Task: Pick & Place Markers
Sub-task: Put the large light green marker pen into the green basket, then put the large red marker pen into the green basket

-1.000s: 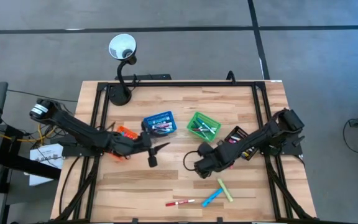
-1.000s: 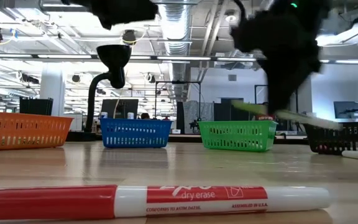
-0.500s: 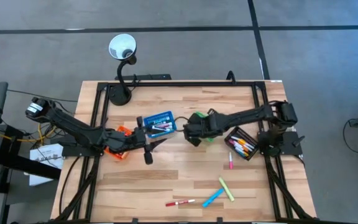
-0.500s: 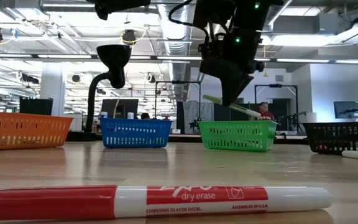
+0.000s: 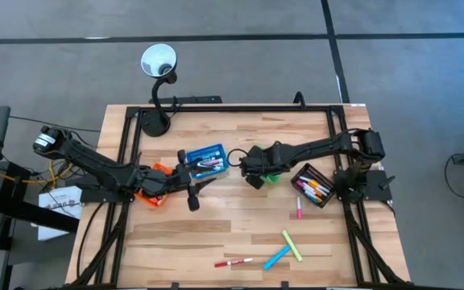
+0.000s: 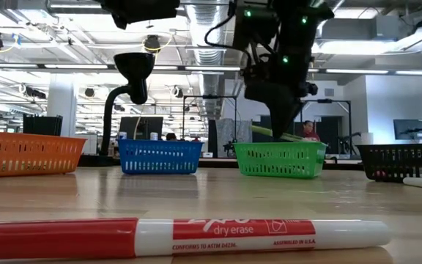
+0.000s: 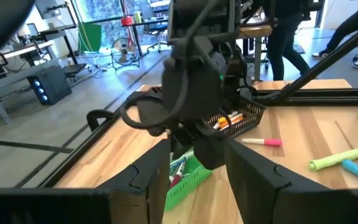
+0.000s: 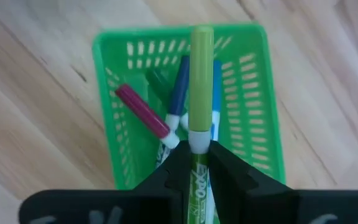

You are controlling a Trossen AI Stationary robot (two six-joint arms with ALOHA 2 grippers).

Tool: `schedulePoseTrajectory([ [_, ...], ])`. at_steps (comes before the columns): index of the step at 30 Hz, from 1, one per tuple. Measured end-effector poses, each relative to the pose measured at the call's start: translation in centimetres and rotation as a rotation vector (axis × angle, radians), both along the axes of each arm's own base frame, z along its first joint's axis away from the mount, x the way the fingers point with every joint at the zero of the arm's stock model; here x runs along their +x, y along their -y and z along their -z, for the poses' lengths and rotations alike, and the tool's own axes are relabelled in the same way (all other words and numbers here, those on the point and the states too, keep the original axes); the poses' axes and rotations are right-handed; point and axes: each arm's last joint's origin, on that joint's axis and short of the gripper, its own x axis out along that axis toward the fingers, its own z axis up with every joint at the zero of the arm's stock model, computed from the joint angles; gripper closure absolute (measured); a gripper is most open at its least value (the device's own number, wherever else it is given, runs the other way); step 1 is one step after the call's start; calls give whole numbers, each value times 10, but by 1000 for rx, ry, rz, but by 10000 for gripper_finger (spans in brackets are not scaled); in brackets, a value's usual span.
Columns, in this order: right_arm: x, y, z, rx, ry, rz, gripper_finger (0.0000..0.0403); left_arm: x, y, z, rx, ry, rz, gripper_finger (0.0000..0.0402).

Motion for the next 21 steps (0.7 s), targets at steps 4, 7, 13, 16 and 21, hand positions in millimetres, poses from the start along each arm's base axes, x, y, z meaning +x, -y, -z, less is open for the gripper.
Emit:
schedulePoseTrajectory([
  [4,-6,0,9,10,-45,-23,356,-1,1,3,-23,-19,-1,252],
  [7,-4,0,8,8,-29,-25,332,-1,1,5,-46,-29,-4,252],
  [13,-3,-1,8,-5,-36,-75,270,-1,2,5,-100,-20,16,252],
  [16,-3,-3,3,-1,-24,-90,242,-1,3,5,-113,-27,73,252],
  [21,4,-23,-17,-5,-18,-189,221,0,6,6,-276,-16,152,252],
])
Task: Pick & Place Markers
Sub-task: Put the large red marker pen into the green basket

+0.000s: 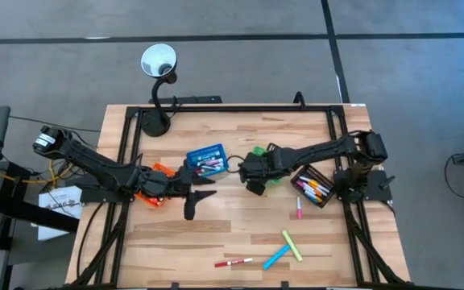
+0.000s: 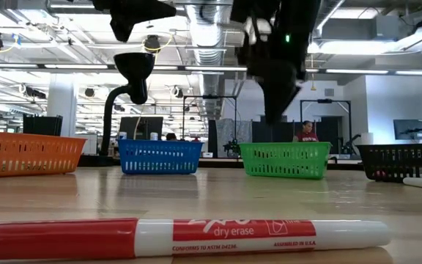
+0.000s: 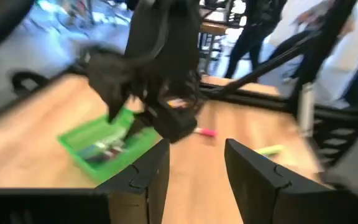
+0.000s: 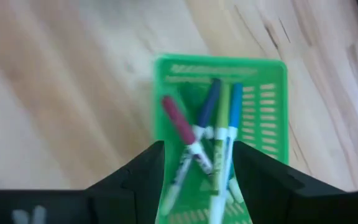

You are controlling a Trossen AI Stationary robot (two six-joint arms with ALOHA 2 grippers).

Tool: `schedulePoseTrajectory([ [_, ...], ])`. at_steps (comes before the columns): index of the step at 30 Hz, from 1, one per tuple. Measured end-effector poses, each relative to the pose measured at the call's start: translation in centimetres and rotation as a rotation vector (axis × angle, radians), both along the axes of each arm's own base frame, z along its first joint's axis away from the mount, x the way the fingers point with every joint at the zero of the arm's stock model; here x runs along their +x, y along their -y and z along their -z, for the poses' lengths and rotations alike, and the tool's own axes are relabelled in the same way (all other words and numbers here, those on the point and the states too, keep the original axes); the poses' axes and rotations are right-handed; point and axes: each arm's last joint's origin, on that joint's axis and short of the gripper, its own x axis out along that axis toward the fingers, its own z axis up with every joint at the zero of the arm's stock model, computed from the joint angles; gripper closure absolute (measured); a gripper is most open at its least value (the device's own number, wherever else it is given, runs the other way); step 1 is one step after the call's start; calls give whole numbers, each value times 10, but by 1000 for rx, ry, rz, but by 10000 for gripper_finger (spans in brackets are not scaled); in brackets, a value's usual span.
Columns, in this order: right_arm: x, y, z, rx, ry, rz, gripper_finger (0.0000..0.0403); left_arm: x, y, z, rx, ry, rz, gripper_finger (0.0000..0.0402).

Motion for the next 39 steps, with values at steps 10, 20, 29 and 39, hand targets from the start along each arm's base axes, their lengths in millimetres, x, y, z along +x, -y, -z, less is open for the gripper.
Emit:
schedulePoseTrajectory([
  [10,-7,-76,-51,-21,24,-193,240,-16,11,39,-258,-145,246,252],
  [20,-53,-135,-81,-119,150,-383,255,-22,81,40,-101,-69,413,252],
  [29,-97,-135,-54,29,637,-555,267,23,107,82,-15,-217,400,252],
  [39,-81,-135,-2,117,1084,-754,274,28,112,109,157,-283,480,252],
])
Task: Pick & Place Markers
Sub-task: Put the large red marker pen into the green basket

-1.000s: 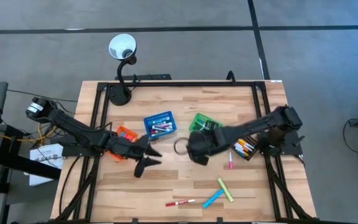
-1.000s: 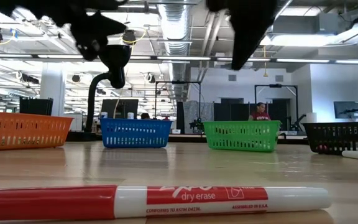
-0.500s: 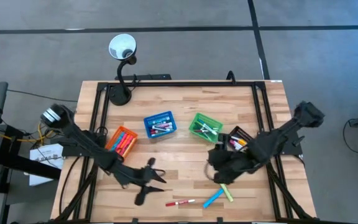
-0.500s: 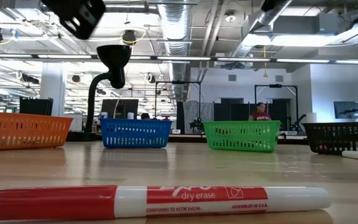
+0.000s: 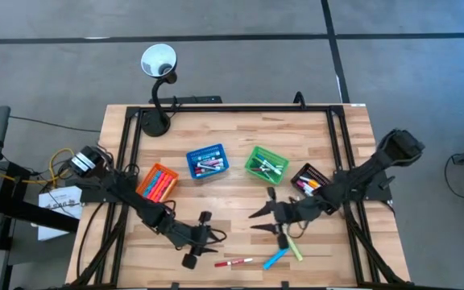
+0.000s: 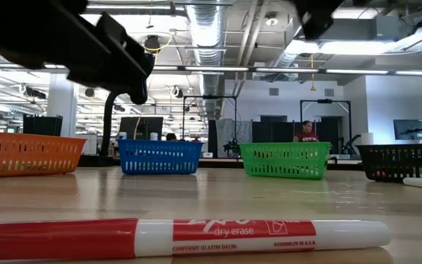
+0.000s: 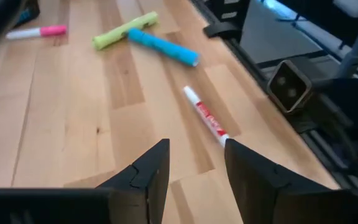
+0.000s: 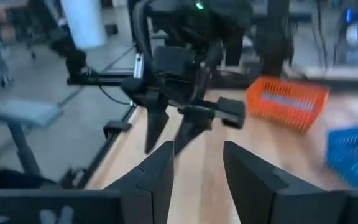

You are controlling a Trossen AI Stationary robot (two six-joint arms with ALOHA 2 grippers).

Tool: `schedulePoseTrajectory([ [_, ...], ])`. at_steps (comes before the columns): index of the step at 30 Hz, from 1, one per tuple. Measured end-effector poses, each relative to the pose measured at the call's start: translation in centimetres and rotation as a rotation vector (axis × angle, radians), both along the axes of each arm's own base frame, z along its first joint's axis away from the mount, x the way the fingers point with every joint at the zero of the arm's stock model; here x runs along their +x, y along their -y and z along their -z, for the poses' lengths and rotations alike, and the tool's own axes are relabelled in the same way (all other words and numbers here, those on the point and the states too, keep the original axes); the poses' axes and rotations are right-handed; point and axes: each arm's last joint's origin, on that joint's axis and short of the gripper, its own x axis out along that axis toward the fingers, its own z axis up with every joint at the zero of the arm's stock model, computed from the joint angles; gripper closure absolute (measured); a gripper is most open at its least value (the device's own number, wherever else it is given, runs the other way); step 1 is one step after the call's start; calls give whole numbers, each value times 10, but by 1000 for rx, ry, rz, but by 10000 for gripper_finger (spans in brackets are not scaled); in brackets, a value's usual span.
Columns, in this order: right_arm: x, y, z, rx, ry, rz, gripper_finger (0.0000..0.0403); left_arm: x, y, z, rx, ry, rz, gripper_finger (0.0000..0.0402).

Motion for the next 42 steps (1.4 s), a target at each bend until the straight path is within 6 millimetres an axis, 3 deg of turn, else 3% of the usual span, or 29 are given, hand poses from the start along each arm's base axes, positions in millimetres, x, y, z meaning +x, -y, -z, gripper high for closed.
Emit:
schedulePoseTrajectory([
  [4,14,-12,26,125,-116,24,274,1,0,6,-36,-29,-29,252],
  [9,36,-40,58,62,-197,-33,274,-1,2,4,-68,-39,-8,252],
  [13,57,-67,70,-8,-237,-170,274,1,-1,2,-38,-8,-88,252],
  [18,73,-91,79,-68,-375,-178,274,5,-10,-4,-31,28,-195,252],
  [28,80,-101,107,-135,-498,-57,274,0,-26,-51,-101,127,-212,252],
  [36,79,-101,109,-107,-514,-36,274,-25,-44,-87,-96,238,-188,252],
  [42,78,-99,111,-52,-549,9,274,-39,-61,-97,-124,279,-216,252],
])
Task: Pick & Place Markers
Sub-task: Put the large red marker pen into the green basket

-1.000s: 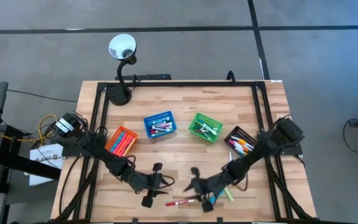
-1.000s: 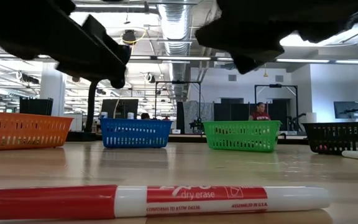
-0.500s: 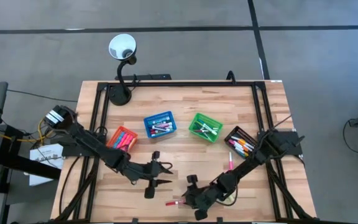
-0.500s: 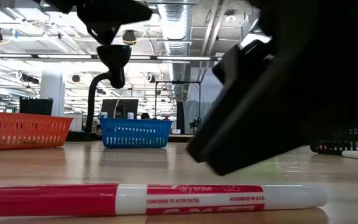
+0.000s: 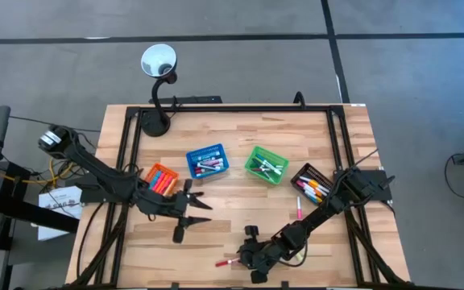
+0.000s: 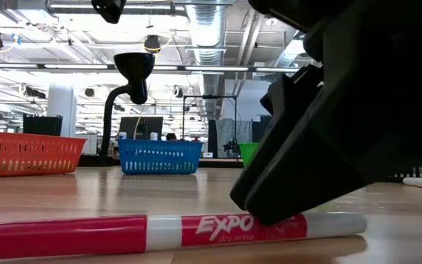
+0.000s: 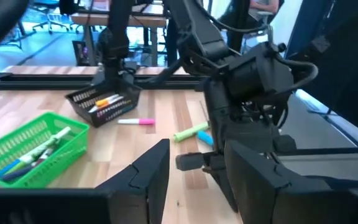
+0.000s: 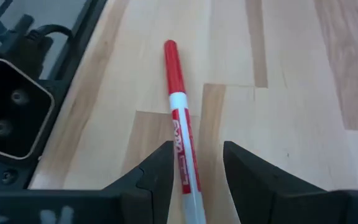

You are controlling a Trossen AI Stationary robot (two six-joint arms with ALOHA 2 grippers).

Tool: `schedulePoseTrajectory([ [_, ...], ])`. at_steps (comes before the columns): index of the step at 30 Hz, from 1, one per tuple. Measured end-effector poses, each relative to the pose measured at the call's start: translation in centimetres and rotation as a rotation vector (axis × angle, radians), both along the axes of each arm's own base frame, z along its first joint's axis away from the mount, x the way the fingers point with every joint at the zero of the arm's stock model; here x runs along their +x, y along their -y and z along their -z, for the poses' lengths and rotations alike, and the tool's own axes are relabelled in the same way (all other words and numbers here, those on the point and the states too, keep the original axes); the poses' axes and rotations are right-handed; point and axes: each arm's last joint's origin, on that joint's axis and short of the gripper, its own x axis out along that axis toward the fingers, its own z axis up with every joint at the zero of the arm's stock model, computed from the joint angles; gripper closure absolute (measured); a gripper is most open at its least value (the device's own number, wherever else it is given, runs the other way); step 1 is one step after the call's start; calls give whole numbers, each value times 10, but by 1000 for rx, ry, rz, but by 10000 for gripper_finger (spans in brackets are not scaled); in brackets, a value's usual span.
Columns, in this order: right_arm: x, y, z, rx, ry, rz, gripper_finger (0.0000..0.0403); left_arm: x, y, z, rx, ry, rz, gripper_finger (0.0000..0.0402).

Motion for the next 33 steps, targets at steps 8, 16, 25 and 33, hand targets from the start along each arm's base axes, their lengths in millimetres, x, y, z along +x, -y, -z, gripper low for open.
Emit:
schedulePoseTrajectory([
  [8,0,-3,22,-25,-19,29,275,-4,-17,10,11,-18,-46,252],
  [16,0,-1,27,-63,-2,68,313,-4,-24,18,23,-39,-72,252],
  [25,8,5,24,-43,36,94,384,-4,-25,20,25,-43,-74,252],
  [33,17,27,-5,-101,67,105,358,-4,-24,20,25,-42,-73,252],
])
